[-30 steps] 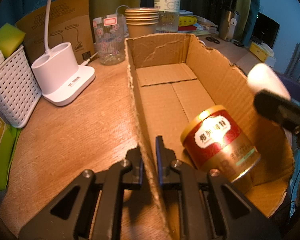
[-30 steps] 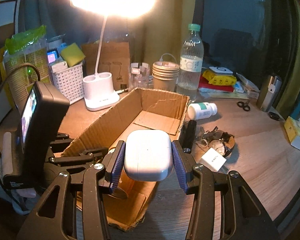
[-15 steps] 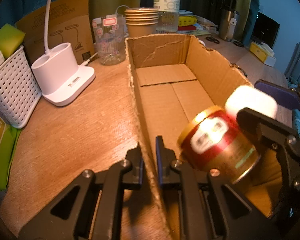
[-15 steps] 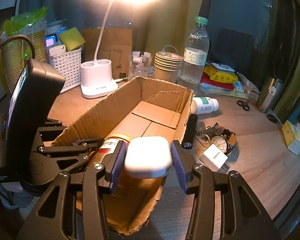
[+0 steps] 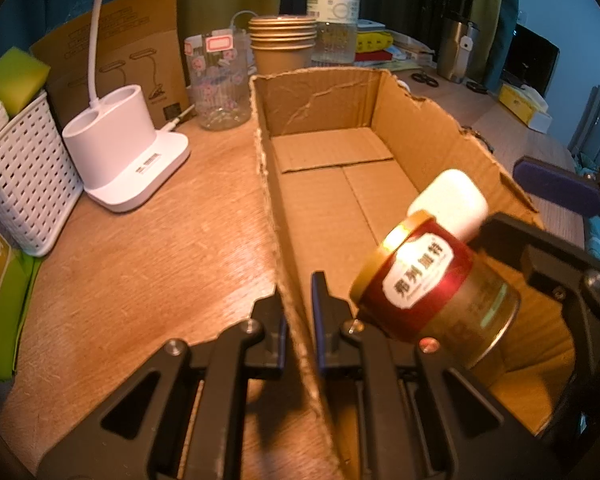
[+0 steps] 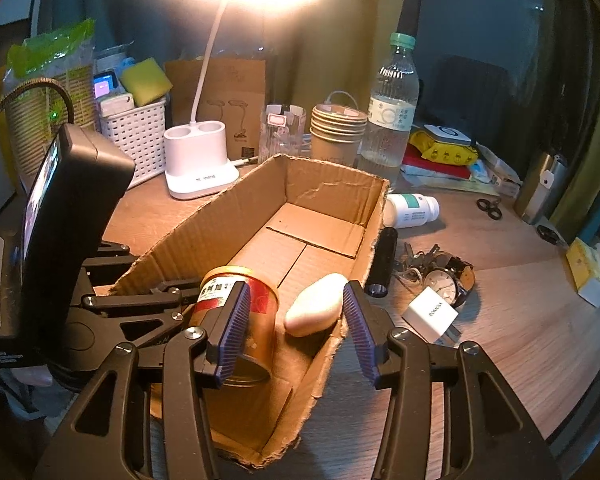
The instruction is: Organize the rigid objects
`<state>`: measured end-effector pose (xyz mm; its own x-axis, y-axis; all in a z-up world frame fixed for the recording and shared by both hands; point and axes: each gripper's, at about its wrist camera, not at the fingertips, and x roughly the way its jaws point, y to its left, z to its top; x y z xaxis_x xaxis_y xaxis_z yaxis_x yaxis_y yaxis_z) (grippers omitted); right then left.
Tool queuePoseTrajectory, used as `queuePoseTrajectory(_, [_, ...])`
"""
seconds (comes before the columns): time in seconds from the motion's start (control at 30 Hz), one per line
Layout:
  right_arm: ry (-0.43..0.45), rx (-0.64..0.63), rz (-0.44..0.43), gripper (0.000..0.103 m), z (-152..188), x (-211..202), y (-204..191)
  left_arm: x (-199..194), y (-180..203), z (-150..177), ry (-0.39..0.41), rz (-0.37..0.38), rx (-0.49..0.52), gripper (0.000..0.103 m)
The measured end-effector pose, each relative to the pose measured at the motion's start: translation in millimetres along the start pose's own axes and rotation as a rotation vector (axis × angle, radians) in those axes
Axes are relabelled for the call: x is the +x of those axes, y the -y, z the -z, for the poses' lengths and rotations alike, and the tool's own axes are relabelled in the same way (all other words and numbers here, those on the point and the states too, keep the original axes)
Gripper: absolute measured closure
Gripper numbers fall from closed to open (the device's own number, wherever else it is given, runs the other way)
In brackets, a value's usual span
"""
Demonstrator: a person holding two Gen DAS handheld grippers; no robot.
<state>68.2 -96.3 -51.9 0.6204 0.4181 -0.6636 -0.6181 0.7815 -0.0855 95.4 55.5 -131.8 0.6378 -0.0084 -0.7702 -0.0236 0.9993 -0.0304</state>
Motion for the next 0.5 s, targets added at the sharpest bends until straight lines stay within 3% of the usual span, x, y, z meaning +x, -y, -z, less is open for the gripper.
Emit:
queuePoseTrajectory(0.2, [0.039,0.044,0.009,0.051,-4.0,-12.6,13.8,-0.1,0.0,0.0,0.000,0.000,0.000,0.093])
queuePoseTrajectory(0.3, [0.057,0.067,0.023,0.043,-5.7,-18.2,21.6,0.7,-0.6,-0.1,0.000,0.000,0.000,0.092])
queuePoseTrajectory(0.5, [0.076,0.117,0.056,0.043,-6.4,-24.7,40.6,0.0,0.1,0.0,0.000,-0.001,0.000,0.092])
